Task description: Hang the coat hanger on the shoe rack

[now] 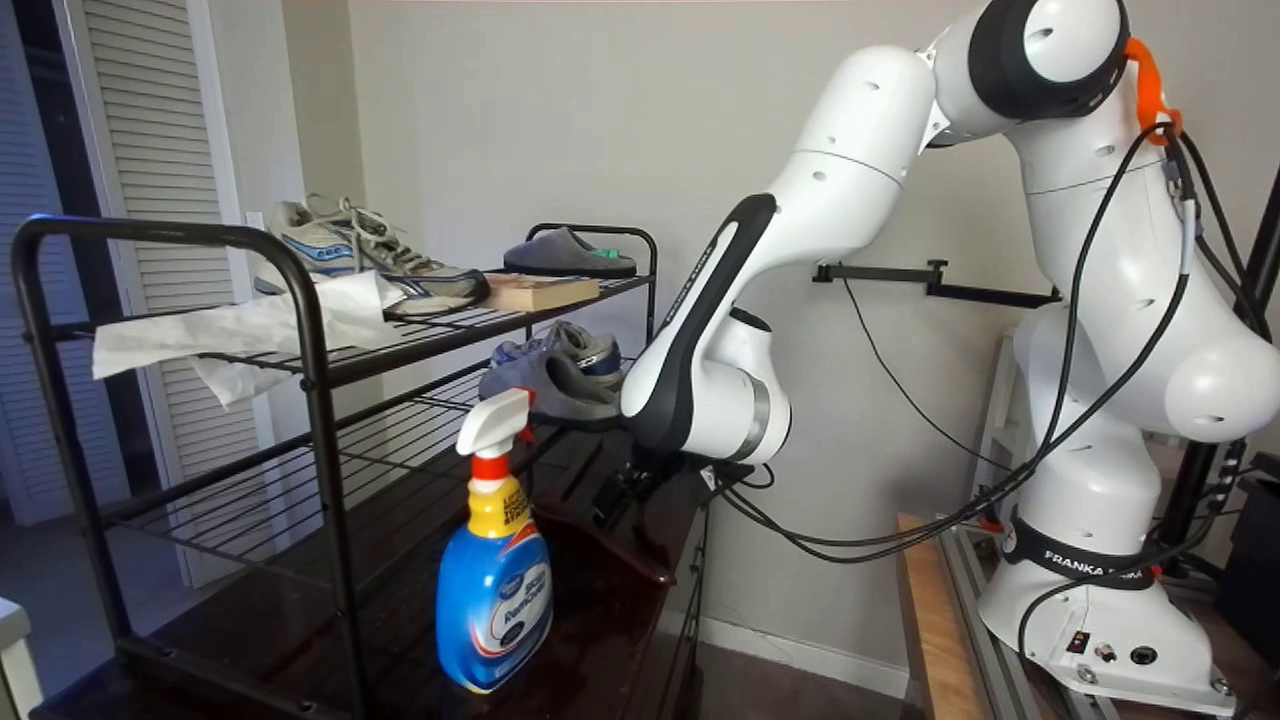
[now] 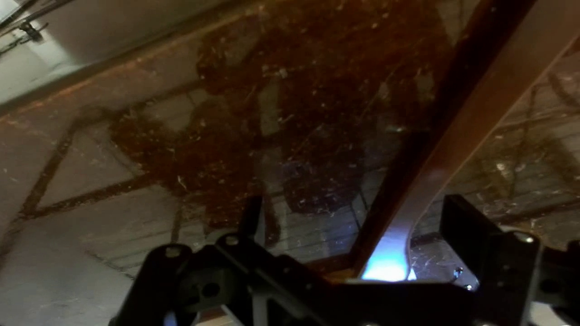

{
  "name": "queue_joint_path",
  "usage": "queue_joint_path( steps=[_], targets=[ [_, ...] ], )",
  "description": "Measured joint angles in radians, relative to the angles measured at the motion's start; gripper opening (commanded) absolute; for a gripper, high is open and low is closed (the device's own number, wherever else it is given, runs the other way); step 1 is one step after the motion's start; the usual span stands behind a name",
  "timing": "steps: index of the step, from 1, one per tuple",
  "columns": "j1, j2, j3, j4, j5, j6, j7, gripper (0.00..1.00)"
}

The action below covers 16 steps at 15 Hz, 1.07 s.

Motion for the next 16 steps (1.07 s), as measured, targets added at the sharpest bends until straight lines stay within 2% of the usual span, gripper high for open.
queue_joint_path(
  steps=[5, 7, 9, 11, 12, 16],
  targets=[
    [0.019, 0.005, 0.009, 0.001, 0.0, 0.0, 0.0, 1.0],
    [0.026, 0.014, 0.01, 0.005, 0.0, 0.0, 0.0, 0.87],
    [0.029, 0.024, 0.012, 0.011, 0.0, 0.0, 0.0, 0.8],
    [0.03, 0.034, 0.014, 0.02, 0.0, 0.0, 0.0, 0.6],
    [0.03, 0.038, 0.014, 0.022, 0.0, 0.005, 0.0, 0.46],
    [0.03, 0.039, 0.014, 0.023, 0.0, 0.031, 0.002, 0.19]
  ],
)
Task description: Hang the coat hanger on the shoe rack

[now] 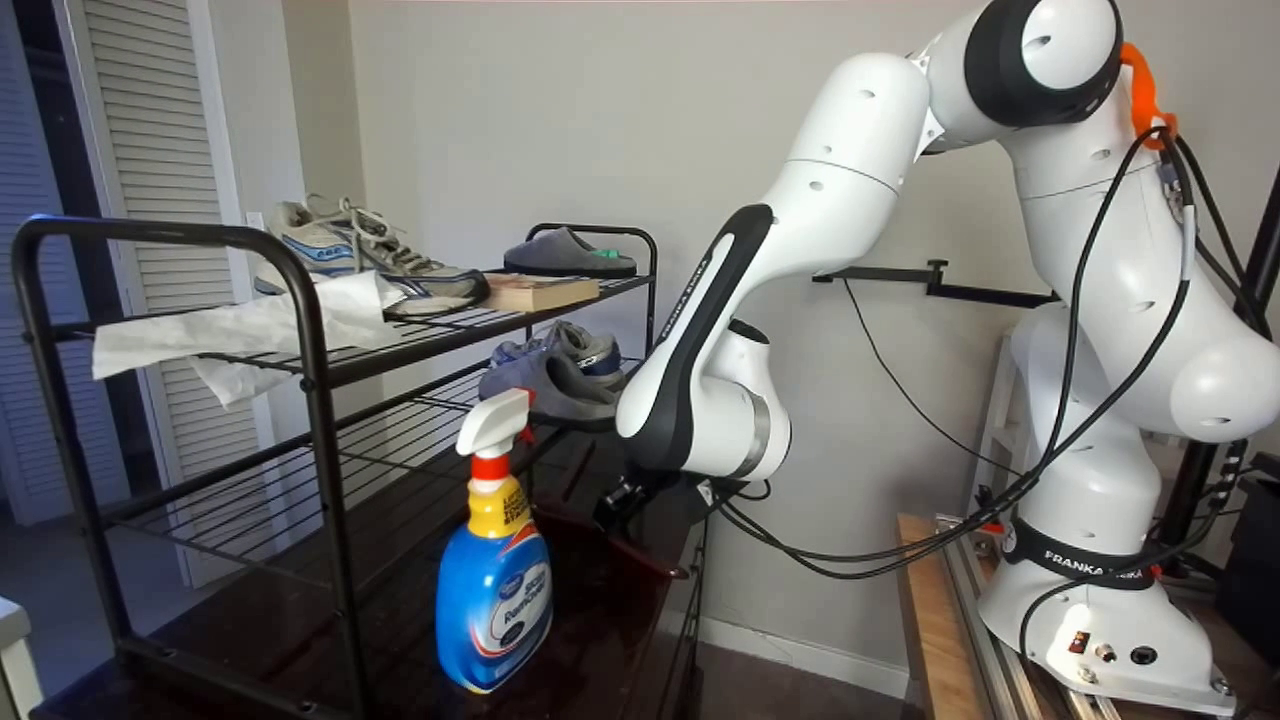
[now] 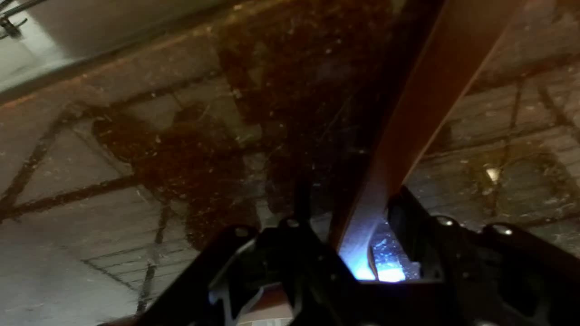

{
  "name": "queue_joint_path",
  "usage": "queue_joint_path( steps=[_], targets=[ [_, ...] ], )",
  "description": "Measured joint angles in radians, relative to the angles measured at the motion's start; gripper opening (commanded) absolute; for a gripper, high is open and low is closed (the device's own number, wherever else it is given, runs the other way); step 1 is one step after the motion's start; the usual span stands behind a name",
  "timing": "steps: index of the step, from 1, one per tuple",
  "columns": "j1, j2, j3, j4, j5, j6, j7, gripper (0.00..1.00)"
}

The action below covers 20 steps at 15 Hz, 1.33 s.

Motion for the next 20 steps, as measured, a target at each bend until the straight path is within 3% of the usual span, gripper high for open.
queue_joint_path(
  steps=[3, 4, 8, 14, 17, 20],
  targets=[
    [0.0, 0.003, -0.001, 0.0, 0.0, 0.017, 0.005, 0.0],
    [0.0, 0.004, -0.002, 0.0, 0.001, 0.021, 0.006, 0.06],
    [0.008, 0.002, -0.01, 0.001, 0.017, 0.014, -0.002, 0.06],
    [0.025, -0.137, -0.065, -0.102, 0.108, -0.15, -0.12, 0.06],
    [-0.022, -0.251, -0.059, -0.222, -0.066, -0.22, 0.006, 0.06],
    [-0.03, -0.325, -0.121, -0.281, -0.115, -0.34, 0.022, 0.06]
  ],
)
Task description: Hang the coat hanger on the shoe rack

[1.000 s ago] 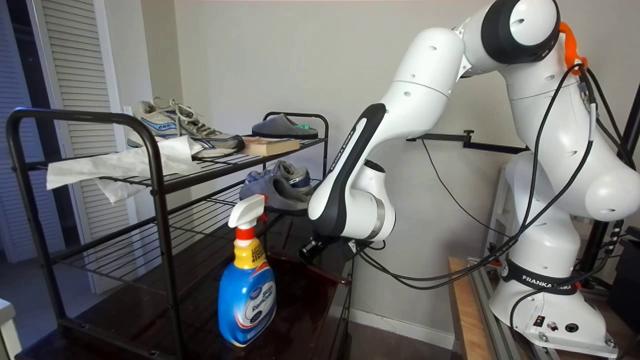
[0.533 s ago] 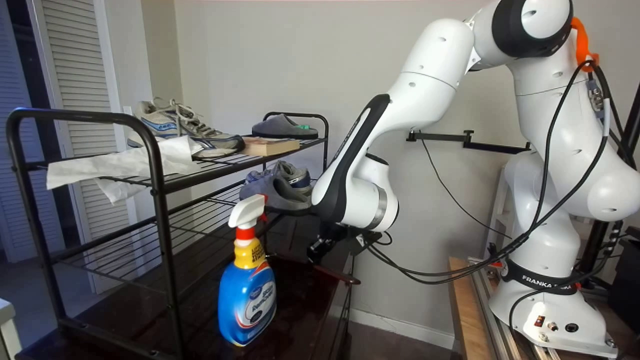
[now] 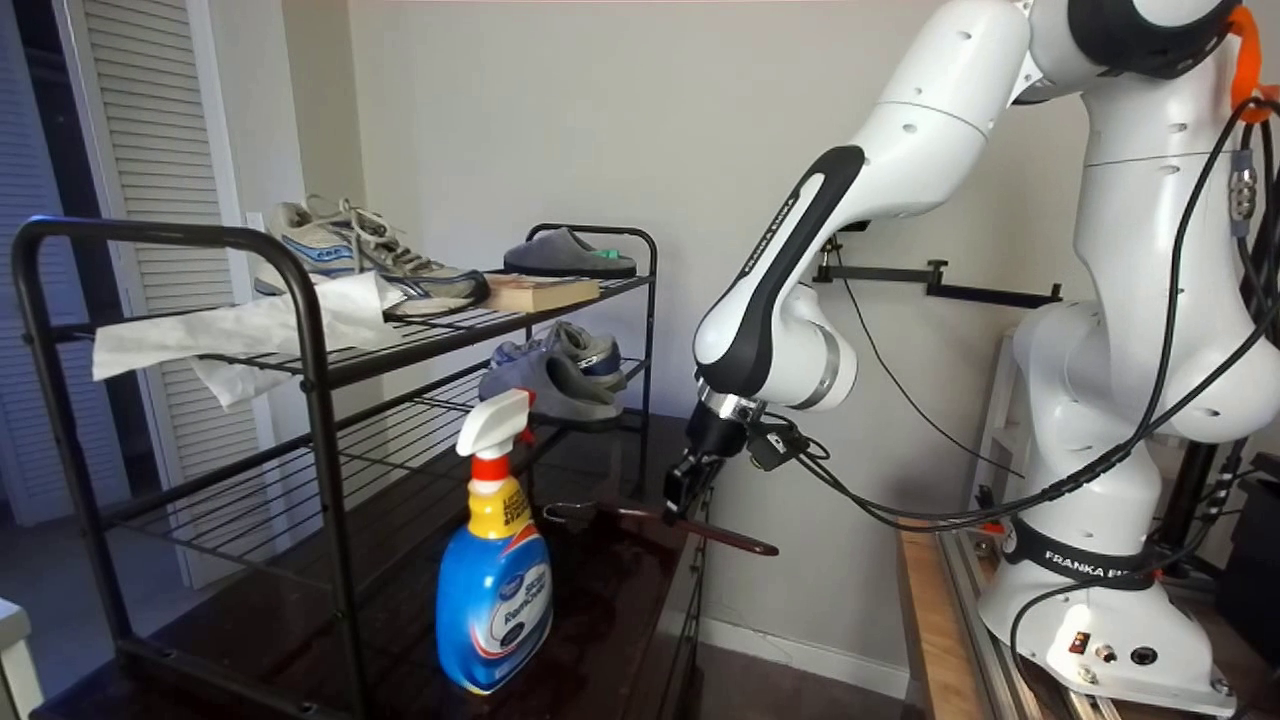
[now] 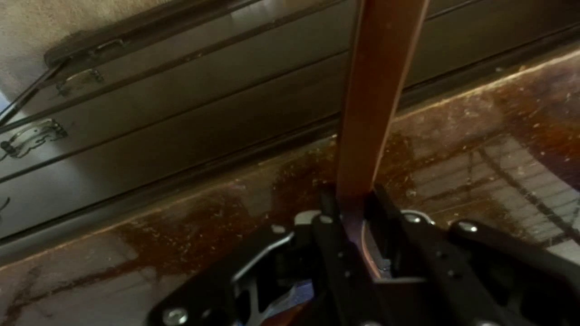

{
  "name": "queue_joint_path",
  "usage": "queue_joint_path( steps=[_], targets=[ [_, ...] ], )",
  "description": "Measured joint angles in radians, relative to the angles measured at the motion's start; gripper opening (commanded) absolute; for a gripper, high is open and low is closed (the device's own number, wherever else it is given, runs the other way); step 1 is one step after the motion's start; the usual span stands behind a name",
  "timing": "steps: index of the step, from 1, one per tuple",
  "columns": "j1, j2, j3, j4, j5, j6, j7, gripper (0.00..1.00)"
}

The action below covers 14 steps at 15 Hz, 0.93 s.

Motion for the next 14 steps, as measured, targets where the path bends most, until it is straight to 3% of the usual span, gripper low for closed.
queue_joint_path(
  steps=[6, 14],
  targets=[
    [-0.002, -0.081, -0.102, -0.057, -0.291, -0.116, 0.18, 0.06],
    [-0.059, -0.118, -0.121, -0.051, -0.519, -0.151, 0.362, 0.06]
  ],
)
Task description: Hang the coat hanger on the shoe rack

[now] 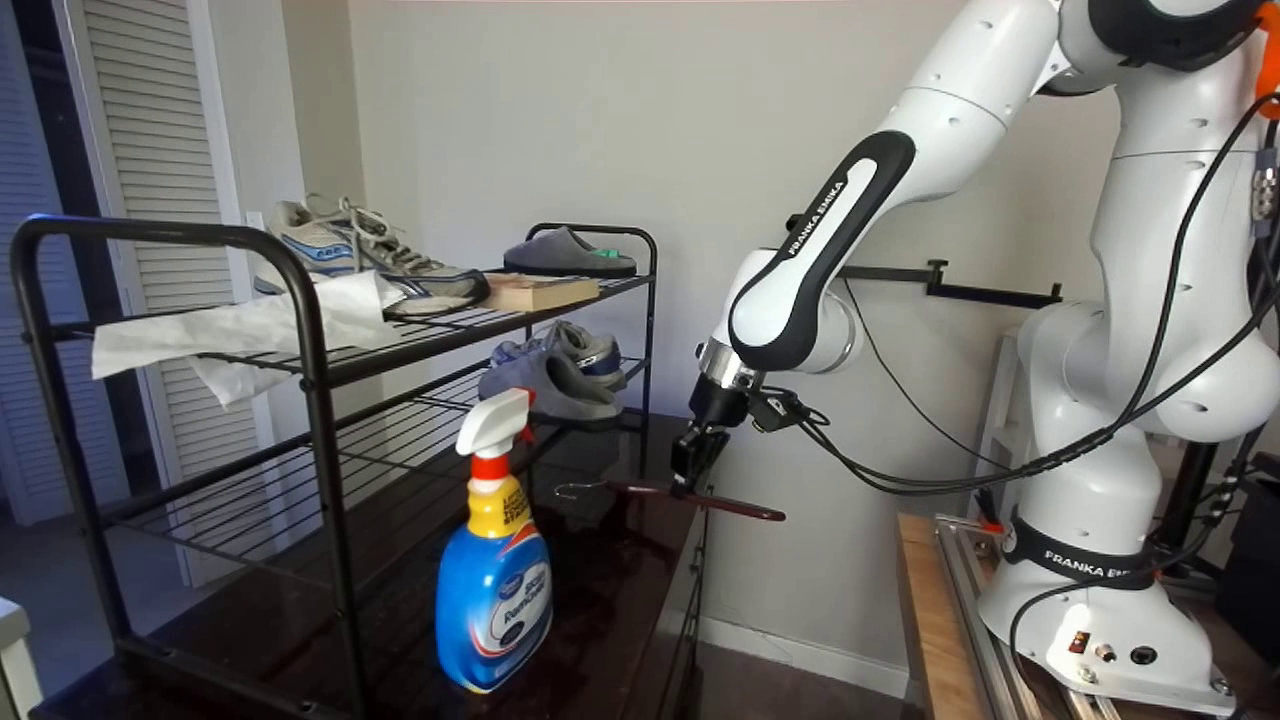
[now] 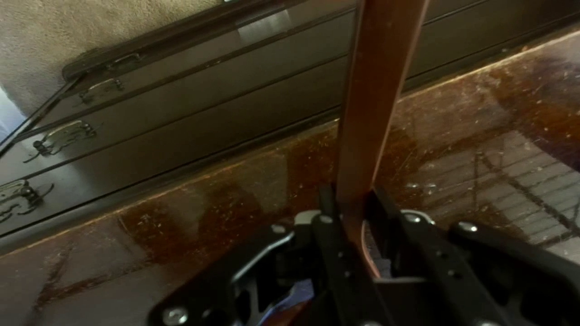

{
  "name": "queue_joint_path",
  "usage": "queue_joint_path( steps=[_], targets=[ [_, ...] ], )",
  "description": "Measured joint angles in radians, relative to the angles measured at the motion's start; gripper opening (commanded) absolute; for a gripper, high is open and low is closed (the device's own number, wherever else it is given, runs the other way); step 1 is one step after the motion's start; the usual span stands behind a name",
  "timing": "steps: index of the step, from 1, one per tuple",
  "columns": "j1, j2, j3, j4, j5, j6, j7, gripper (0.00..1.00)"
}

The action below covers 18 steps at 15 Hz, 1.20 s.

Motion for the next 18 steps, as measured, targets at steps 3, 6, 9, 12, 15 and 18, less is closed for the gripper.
queue_joint_path(
  steps=[3, 6, 9, 12, 15, 18],
  targets=[
    [-0.048, -0.01, -0.015, 0.002, -0.078, -0.049, 0.066, 0.06],
    [-0.073, -0.063, -0.021, 0.002, -0.077, -0.108, 0.072, 0.06],
    [-0.09, -0.129, -0.018, 0.003, -0.071, -0.181, 0.092, 0.06],
    [-0.115, -0.195, 0.002, 0.002, -0.073, -0.214, 0.18, 0.06],
    [-0.157, -0.245, 0.04, 0.002, -0.098, -0.225, 0.313, 0.06],
    [-0.219, -0.288, 0.09, 0.002, -0.174, -0.267, 0.472, 0.06]
  ],
)
